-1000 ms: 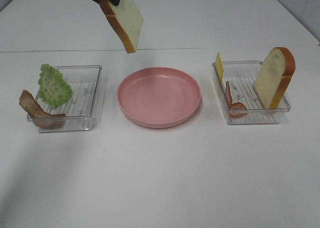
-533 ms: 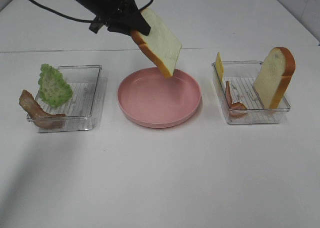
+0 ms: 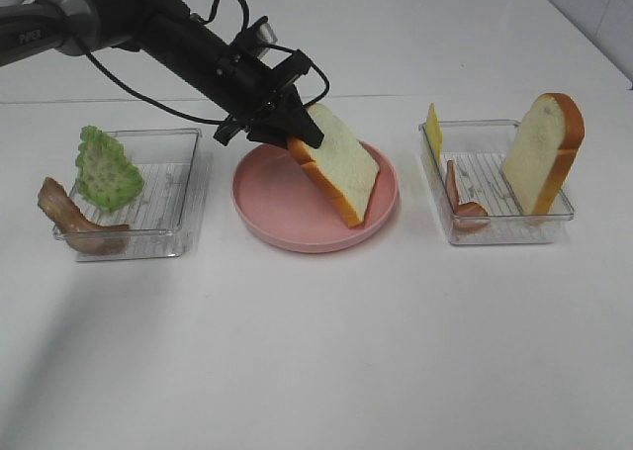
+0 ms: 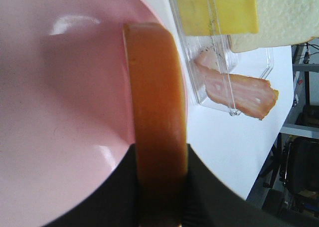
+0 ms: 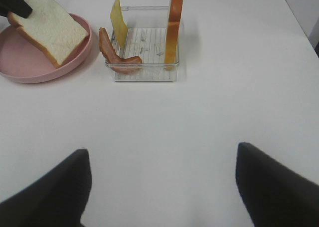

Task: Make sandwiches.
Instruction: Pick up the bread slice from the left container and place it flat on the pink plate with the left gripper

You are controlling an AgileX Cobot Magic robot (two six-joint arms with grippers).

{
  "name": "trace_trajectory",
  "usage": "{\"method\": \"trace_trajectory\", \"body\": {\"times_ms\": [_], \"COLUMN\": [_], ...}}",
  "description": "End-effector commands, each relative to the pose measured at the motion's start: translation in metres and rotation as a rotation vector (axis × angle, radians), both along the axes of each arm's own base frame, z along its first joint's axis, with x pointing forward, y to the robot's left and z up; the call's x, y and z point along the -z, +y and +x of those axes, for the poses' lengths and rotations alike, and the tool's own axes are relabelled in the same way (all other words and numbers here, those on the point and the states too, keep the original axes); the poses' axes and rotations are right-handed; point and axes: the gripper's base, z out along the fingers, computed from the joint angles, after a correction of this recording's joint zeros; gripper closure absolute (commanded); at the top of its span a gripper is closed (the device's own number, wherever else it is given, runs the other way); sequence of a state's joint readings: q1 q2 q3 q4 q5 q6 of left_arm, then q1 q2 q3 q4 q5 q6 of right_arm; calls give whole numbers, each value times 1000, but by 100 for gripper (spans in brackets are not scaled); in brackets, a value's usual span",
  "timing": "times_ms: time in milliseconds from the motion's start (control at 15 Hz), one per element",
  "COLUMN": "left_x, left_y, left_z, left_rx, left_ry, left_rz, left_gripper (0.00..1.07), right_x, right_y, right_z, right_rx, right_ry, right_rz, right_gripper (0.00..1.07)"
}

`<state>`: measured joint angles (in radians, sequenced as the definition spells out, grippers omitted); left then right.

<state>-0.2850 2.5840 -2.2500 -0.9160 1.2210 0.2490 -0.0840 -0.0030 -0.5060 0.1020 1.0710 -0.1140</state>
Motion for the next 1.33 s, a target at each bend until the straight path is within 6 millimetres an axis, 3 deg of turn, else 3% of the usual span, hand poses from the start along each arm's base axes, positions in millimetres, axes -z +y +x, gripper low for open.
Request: {"method": "trace_trajectory", "body": {"times_ms": [67,267,333,467,533,600,800,1067,1333], "left_x": [3,3,3,3,3,3,1,-14,-28], "left_y": [-6,-6,-6,-6,-6,-6,-4,-4,-30], "left_z": [-8,-7,-8,-8,-8,-8,-8,-14,-21], "left_rx": [58,34,35,37,37,37,45,90,119], "left_ry": [55,78,81,83,82,82,65,-41,-177], "left_rz": [-25,-21,-19,-19,-19,-19,13,252,477], "left_gripper": [107,102,91,56,43,39,39,34,34], "right_x": [0,0,0,0,0,0,0,0,0], "right_y": [0,0,0,0,0,0,0,0,0], "right_z": [-2,-2,-2,-2,-2,-2,-2,-2,-2], "right_rx": [2,2,2,2,2,2,2,2,2], "right_ry": [-24,-24,-24,-24,-24,-24,-24,-24,-24], "right_rz": [-6,-6,-6,-6,-6,-6,-6,-6,-6], "right_gripper": [31,31,31,31,31,31,31,31,31]}}
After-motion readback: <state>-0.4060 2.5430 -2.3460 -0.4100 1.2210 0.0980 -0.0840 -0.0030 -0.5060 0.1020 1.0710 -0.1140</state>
